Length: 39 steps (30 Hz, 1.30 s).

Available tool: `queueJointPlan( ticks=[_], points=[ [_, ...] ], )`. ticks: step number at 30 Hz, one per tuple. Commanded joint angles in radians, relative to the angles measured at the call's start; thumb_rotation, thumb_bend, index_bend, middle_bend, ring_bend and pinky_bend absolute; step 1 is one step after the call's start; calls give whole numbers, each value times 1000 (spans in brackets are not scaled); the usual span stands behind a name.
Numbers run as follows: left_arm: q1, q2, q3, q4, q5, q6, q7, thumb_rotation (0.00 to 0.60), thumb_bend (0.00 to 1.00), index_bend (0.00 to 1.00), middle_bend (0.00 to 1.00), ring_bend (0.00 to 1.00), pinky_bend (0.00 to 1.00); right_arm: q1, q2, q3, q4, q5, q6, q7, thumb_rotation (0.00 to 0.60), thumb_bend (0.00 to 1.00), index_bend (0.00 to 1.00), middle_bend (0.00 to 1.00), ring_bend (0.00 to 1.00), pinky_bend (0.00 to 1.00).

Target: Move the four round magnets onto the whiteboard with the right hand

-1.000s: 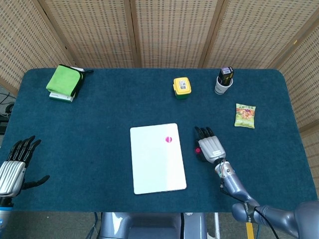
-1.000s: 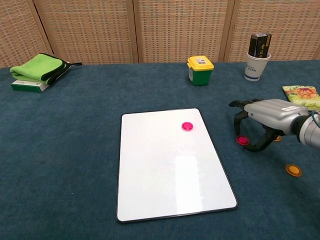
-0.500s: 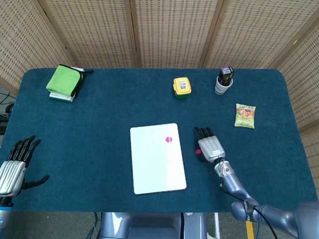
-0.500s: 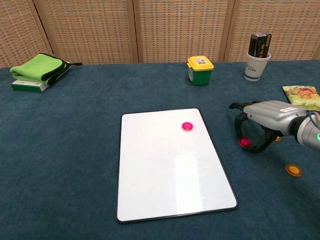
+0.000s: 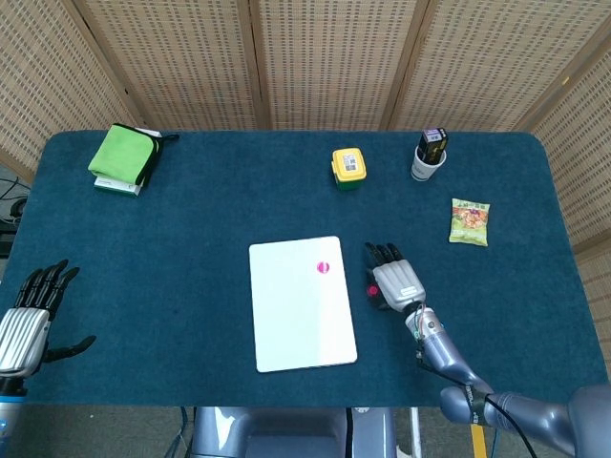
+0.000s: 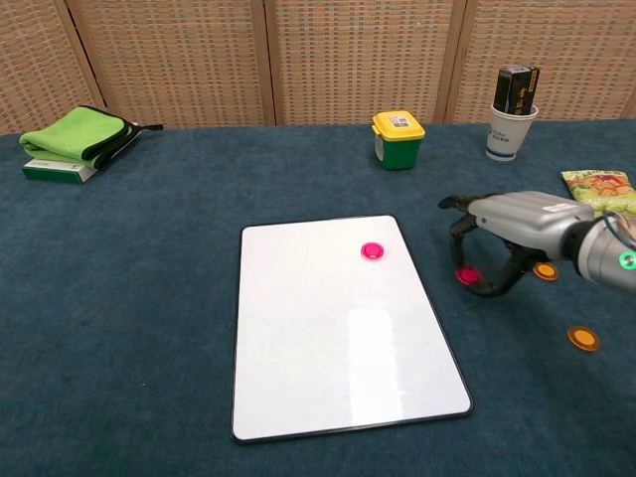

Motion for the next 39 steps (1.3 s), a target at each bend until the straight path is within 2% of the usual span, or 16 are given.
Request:
queueJointPlan(
  ticks=[1, 8, 13, 29, 35, 39],
  points=[
    [0, 0, 0, -1, -1, -1, 2, 600, 0, 0, 0, 0, 0, 61, 3, 49, -77, 5, -7, -70, 600, 402, 530, 0, 0, 0],
    [0, 2, -2, -2, -6, -1, -1, 600, 0, 0, 0, 0, 0, 146, -89, 93, -49, 126, -25, -204, 600, 402, 530, 0, 0, 0],
    [3, 3, -1, 0, -7, 2, -9, 600, 0, 0, 0, 0, 0, 169, -130, 81, -20, 184, -21, -260, 600, 405, 530, 0, 0, 0],
    [2, 3, -1, -2, -8, -1, -8, 600, 0, 0, 0, 0, 0, 175, -123, 55, -13, 221, -6, -275, 600, 391, 527, 0, 0, 0],
    [2, 3, -2, -3, -10, -2, -6, 600, 0, 0, 0, 0, 0, 179, -122, 51, -15, 220, -8, -263, 600, 341, 447, 0, 0, 0],
    [3, 2, -3, -3, -11, -1, -5, 600, 0, 0, 0, 0, 0, 182, -123, 50, -13, 219, -6, -258, 600, 337, 441, 0, 0, 0]
  ],
)
